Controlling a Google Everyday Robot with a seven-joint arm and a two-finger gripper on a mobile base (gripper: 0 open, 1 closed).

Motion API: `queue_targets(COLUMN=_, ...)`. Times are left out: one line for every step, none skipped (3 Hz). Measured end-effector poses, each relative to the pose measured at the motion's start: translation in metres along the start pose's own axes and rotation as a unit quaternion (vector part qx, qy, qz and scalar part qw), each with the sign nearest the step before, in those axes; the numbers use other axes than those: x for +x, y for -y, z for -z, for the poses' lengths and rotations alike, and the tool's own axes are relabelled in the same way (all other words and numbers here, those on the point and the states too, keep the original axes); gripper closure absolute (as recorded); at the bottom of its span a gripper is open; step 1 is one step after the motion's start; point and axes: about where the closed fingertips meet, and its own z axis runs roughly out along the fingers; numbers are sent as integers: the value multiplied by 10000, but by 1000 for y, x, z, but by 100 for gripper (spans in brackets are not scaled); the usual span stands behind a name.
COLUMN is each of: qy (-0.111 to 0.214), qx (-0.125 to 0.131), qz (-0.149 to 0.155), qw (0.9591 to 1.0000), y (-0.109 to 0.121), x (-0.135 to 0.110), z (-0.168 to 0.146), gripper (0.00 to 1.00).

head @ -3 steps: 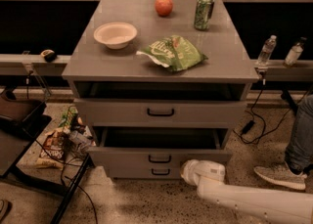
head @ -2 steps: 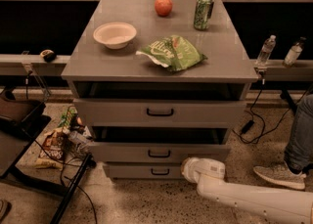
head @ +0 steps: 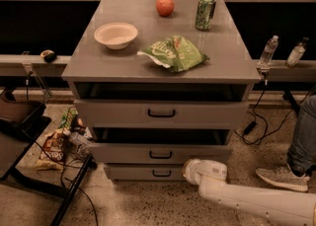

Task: Close middle drawer

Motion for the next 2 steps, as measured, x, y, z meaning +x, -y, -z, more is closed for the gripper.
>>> queue_targets(qy=0, qx=0, qz=0, qw=10000, y=0, x=0, z=0, gripper=7)
queue_targets(qy=0, qx=0, qz=0, qw=10000, y=0, x=0, z=0, gripper=0)
